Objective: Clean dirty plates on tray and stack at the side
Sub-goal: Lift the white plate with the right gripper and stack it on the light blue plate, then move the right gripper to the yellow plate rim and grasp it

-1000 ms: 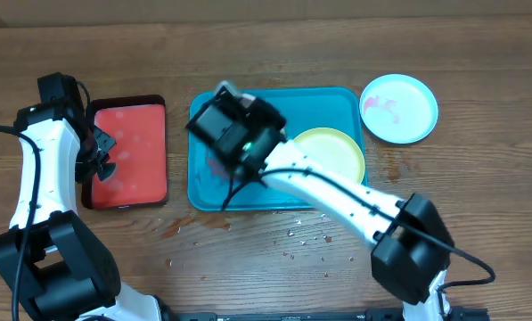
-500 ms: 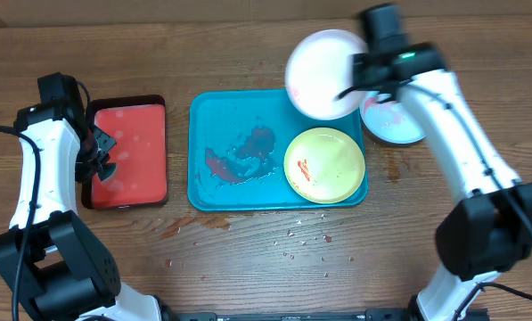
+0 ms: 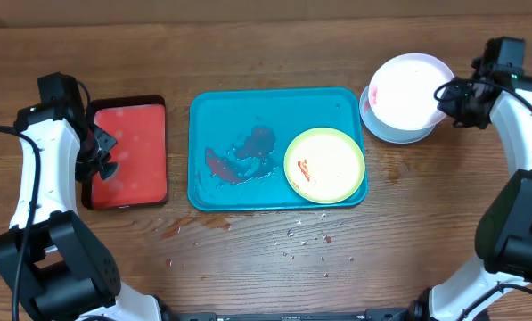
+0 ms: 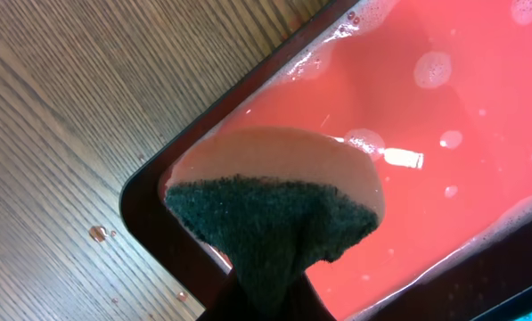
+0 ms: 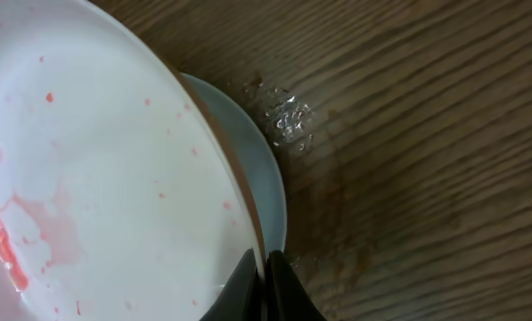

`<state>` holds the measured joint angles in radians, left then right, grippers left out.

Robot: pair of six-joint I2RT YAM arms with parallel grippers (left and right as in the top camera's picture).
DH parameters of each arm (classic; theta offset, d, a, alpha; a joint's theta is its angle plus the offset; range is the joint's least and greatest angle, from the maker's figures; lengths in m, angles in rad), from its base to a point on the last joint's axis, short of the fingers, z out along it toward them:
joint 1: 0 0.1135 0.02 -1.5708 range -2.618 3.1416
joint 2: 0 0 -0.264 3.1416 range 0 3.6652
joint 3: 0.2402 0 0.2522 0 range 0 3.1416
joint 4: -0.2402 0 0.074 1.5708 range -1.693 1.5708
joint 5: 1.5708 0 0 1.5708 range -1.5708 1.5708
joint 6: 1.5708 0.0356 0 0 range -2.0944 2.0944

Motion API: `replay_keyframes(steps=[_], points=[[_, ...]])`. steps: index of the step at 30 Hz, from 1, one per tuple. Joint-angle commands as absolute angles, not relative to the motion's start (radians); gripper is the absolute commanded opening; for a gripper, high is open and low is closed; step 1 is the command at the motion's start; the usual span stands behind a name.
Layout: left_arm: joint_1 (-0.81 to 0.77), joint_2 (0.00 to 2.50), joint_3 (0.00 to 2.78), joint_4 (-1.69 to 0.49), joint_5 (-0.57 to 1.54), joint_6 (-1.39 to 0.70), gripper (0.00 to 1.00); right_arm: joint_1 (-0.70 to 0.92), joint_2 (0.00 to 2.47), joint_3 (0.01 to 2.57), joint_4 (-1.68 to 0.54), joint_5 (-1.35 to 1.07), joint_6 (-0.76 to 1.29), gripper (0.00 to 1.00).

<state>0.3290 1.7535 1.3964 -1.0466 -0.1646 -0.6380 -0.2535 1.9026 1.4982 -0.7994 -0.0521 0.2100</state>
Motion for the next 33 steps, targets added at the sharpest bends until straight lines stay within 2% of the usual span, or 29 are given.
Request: replay_keyframes(steps=[1, 2, 3, 5, 7, 8, 12, 14, 23, 28, 33], points=[[0.327, 1.754, 1.388, -1.045, -0.157, -0.657, 0.04, -0.249, 1.877, 1.482, -0.763, -0.099, 0.217, 0.12], [0.327, 1.754, 1.388, -1.045, -0.157, -0.657, 0.04, -0.248, 1.878, 1.482, -0.757, -0.099, 0.218, 0.28], [0.327, 1.754, 1.388, -1.045, -0.157, -0.657, 0.04, -0.245, 1.878, 1.482, -0.754, -0.1, 0.218, 0.37], [0.327, 1.754, 1.388, -1.044, -0.157, -0.657, 0.04, -0.235, 1.878, 1.482, -0.756, -0.105, 0.217, 0.42], [0.327, 1.754, 1.388, -1.042, -0.156, -0.658, 0.04, -0.223, 1.878, 1.482, -0.764, -0.152, 0.217, 0.58], [0.327, 1.754, 1.388, -1.041, -0.157, -0.658, 0.04, -0.215, 1.878, 1.482, -0.769, -0.202, 0.206, 0.61], [0.327, 1.754, 1.388, -1.04, -0.156, -0.658, 0.04, -0.158, 1.878, 1.482, -0.791, -0.493, 0.017, 0.62], [0.327, 1.754, 1.388, -1.04, -0.156, -0.657, 0.04, -0.115, 1.878, 1.482, -0.812, -0.533, -0.043, 0.63], [0.327, 1.754, 1.388, -1.042, -0.155, -0.658, 0.04, 0.142, 1.878, 1.411, -0.859, -0.305, -0.297, 0.66], [0.327, 1.754, 1.388, -1.042, -0.144, -0.657, 0.04, 0.212, 1.878, 1.359, -0.785, -0.124, -0.293, 0.66], [0.327, 1.754, 1.388, -1.041, -0.139, -0.651, 0.04, 0.215, 1.88, 1.346, -0.759, -0.079, -0.296, 0.66]])
